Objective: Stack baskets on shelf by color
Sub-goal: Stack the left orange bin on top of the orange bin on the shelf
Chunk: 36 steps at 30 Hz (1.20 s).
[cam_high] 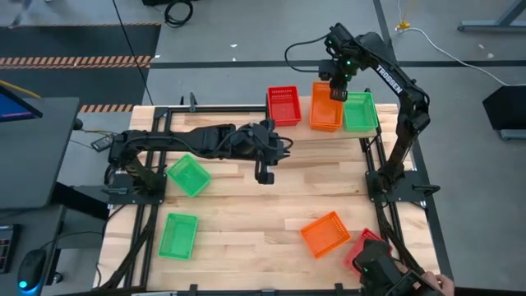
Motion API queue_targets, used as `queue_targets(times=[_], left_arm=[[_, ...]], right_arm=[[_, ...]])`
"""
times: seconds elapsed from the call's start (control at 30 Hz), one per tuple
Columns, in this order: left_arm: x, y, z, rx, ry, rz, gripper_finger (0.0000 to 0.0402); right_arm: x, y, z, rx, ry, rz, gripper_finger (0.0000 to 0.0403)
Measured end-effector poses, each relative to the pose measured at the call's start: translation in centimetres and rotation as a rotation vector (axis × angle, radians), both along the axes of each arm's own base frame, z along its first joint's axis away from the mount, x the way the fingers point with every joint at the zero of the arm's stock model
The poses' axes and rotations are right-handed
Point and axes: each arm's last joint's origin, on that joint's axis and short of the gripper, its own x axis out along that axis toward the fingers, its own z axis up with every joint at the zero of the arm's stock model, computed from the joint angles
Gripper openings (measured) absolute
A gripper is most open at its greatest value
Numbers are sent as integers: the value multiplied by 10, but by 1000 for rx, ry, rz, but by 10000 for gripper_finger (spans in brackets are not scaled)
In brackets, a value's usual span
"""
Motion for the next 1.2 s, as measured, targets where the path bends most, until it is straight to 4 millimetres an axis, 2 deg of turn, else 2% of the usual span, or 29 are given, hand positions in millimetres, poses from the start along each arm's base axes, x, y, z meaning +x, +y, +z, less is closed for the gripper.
queue_targets(times=[0.17,0.37,0.63,0.8,1.0,1.1,1.2], left_arm=[[5,0,-6,0,12,1,38],[10,0,-16,-3,46,3,38],[12,0,-18,-5,48,5,38],[12,0,-18,-2,50,2,39],[12,1,-18,0,52,4,38],[12,1,-18,0,51,4,39],[12,1,-18,-4,51,6,38]], right_arm=[[2,2,0,72,-85,-20,173],[3,3,0,93,-105,-62,179],[4,2,-10,130,-99,-59,139],[3,-1,-22,108,-18,-60,86],[5,-2,-22,108,-52,-40,20],[6,-3,-22,105,-62,-38,19],[8,-4,-21,85,-83,-48,50]])
